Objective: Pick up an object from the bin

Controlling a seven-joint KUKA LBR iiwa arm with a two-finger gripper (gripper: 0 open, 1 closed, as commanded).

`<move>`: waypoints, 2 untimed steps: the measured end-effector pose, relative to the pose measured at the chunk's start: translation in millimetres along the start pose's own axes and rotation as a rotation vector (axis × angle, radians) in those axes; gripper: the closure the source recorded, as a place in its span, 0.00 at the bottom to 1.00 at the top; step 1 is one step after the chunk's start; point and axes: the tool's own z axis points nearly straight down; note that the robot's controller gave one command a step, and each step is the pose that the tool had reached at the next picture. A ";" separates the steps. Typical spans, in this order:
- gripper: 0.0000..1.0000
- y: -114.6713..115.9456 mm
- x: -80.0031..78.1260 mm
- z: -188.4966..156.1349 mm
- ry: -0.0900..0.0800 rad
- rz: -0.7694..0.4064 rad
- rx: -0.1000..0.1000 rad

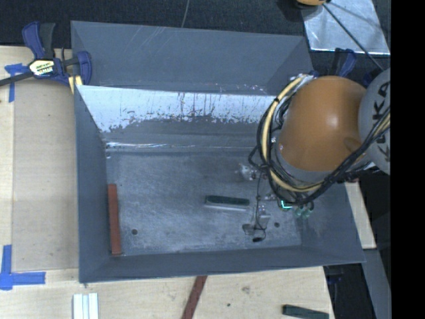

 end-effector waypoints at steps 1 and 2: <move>0.00 -0.1 -1.6 -3.1 -0.008 0.001 0.000; 0.00 1.5 -13.2 40.7 -0.013 0.078 -0.001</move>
Offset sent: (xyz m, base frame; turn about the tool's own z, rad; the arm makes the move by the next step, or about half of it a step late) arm 0.0299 0.0051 -0.1316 0.2191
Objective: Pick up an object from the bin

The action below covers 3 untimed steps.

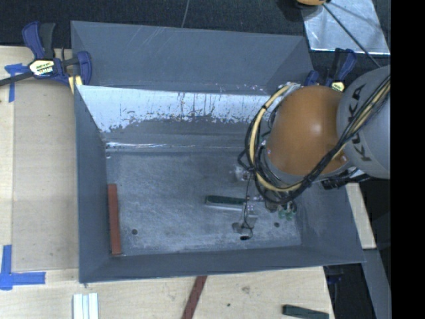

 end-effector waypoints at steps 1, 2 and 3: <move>1.00 -27.4 -59.4 96.5 0.003 -0.010 0.002; 1.00 -27.4 -59.4 96.5 0.003 -0.010 0.001; 1.00 -36.0 -52.2 -67.1 0.000 -0.117 0.001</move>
Offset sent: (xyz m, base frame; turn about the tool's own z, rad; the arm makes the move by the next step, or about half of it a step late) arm 0.0000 0.0000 0.0000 0.0000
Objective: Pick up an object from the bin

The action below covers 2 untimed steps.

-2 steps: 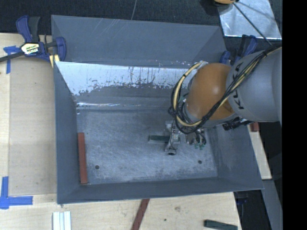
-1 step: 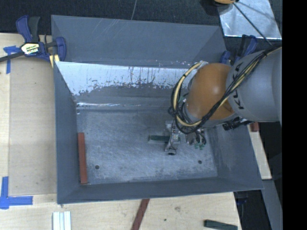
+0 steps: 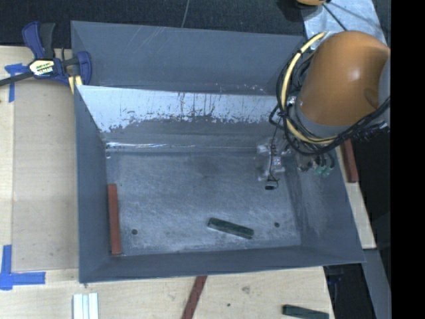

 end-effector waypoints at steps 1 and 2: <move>0.00 0.1 1.0 1.7 0.004 0.001 -0.001; 0.00 0.1 1.0 1.8 0.004 0.001 -0.001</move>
Offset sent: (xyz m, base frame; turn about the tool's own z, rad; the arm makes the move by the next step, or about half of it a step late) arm 0.0000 0.0000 0.0000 0.0000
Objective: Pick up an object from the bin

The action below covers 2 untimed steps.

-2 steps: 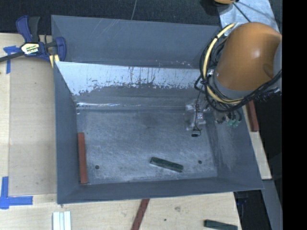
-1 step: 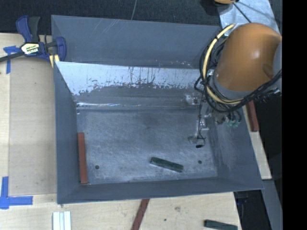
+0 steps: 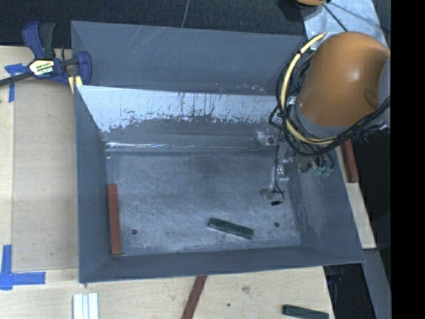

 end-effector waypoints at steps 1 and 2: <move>0.00 6.6 15.0 35.1 -0.004 -0.087 0.001; 0.00 13.9 10.9 100.9 -0.004 -0.125 0.001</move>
Offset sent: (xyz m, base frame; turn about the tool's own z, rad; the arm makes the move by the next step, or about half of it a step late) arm -0.0115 0.0159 -0.1099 -0.1296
